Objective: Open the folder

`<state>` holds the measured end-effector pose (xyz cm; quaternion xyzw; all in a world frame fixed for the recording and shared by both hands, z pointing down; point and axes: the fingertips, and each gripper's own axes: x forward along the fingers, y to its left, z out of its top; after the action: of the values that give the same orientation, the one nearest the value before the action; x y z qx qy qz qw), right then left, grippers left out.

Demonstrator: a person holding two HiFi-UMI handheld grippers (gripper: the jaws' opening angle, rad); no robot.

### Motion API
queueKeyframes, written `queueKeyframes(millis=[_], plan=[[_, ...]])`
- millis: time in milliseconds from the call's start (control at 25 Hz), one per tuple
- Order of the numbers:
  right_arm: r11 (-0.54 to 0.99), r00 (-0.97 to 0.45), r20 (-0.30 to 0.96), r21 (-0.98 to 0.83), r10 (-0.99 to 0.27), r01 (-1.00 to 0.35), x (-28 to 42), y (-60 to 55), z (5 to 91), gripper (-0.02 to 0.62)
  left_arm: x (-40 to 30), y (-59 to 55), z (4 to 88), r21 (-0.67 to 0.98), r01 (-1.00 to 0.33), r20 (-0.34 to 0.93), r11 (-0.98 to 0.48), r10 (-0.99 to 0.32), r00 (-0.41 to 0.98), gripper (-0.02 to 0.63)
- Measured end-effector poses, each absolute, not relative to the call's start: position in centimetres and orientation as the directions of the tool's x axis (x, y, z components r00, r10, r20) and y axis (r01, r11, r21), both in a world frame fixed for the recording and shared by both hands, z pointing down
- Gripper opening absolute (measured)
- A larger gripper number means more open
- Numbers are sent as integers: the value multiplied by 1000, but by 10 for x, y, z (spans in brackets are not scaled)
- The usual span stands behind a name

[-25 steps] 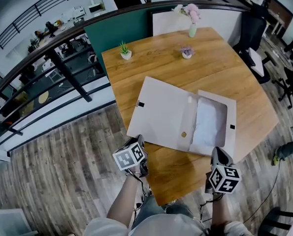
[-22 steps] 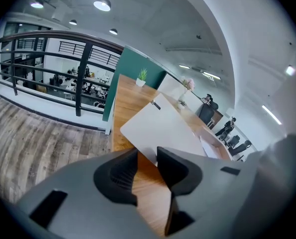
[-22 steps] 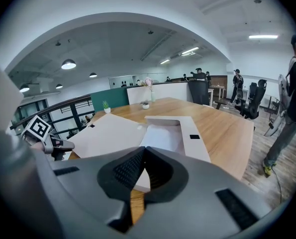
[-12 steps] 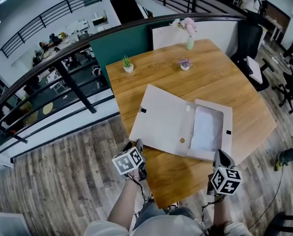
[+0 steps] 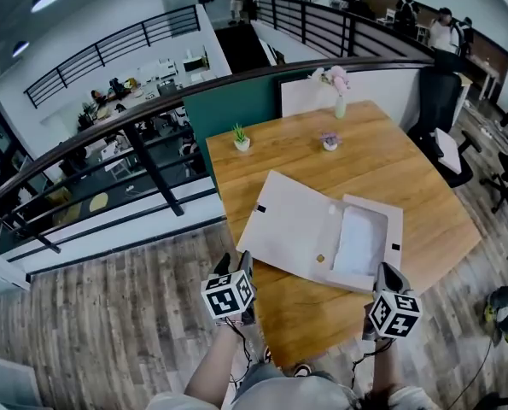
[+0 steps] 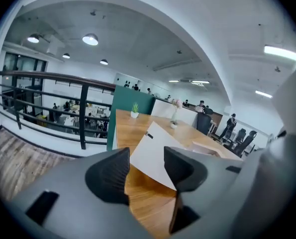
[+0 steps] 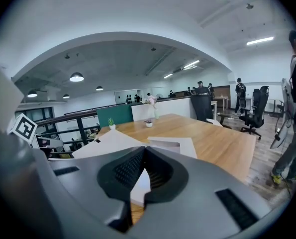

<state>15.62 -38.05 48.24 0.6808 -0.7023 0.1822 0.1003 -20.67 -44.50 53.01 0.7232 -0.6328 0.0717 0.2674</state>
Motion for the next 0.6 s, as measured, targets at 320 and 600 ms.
queueKeyframes(millis=[320,600], plan=[[29,-53,296,-85,-954,-996,175,-364,441,2,-181,-415,434,-13,-984,243,-177,-955,168,140],[18,-23,202,-23,-979,-1000,196,-336,411,2,-160,-394,405,1,-983,165,-186,-969,183,29]])
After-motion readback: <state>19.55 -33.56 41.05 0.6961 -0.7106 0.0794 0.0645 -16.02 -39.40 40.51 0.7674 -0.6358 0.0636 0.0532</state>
